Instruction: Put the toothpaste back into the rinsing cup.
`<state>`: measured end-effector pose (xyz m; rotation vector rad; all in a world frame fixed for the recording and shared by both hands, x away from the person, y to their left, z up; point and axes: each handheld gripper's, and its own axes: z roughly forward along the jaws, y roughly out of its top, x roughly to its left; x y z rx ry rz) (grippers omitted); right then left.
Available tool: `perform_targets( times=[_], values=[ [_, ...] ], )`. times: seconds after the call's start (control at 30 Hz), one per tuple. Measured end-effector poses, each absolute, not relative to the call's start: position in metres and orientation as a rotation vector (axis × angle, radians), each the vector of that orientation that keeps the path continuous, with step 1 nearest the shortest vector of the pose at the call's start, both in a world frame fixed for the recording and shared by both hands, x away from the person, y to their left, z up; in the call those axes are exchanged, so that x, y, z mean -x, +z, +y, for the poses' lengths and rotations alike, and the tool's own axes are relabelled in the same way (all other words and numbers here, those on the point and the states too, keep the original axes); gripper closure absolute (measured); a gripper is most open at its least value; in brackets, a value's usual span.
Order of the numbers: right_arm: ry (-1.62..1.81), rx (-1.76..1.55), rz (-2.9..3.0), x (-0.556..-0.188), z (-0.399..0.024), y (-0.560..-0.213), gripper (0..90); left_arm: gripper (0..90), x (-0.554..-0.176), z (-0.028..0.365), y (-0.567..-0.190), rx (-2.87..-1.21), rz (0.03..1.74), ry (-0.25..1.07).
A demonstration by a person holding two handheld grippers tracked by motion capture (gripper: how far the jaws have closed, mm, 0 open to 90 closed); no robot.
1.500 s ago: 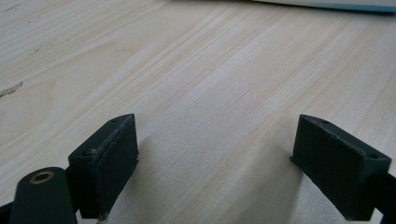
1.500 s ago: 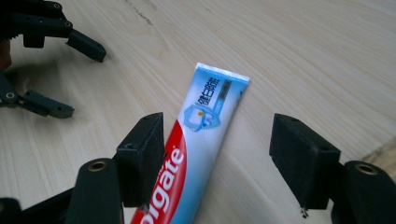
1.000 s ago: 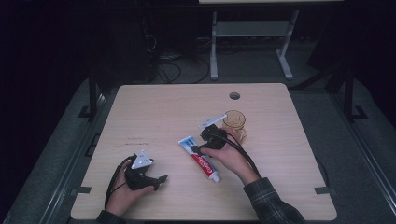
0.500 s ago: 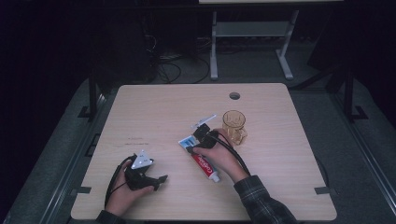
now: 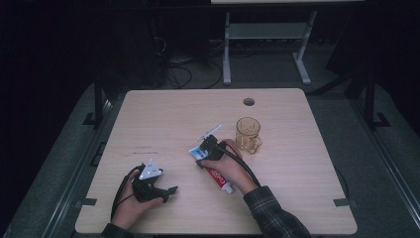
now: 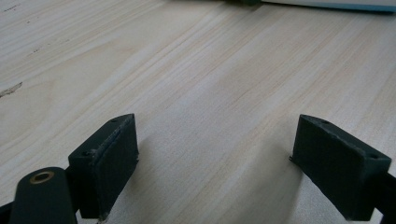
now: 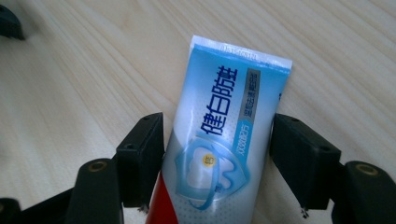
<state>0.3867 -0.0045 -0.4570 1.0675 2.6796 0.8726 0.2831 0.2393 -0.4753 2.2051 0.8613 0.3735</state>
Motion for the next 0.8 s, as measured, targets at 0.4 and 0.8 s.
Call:
perform_targets(
  times=[0.4, 0.8],
  values=[
    [0.814, -1.005, 2.657, -0.383, 0.002, -0.458, 34.5, 13.0, -0.283, 0.239, -0.475, -2.206, 0.860, 0.374],
    [0.792, -1.028, 2.664, -0.382, 0.006, -0.454, 52.7, 13.0, -0.283, 0.239, -0.475, -2.205, 0.860, 0.373]
  ],
)
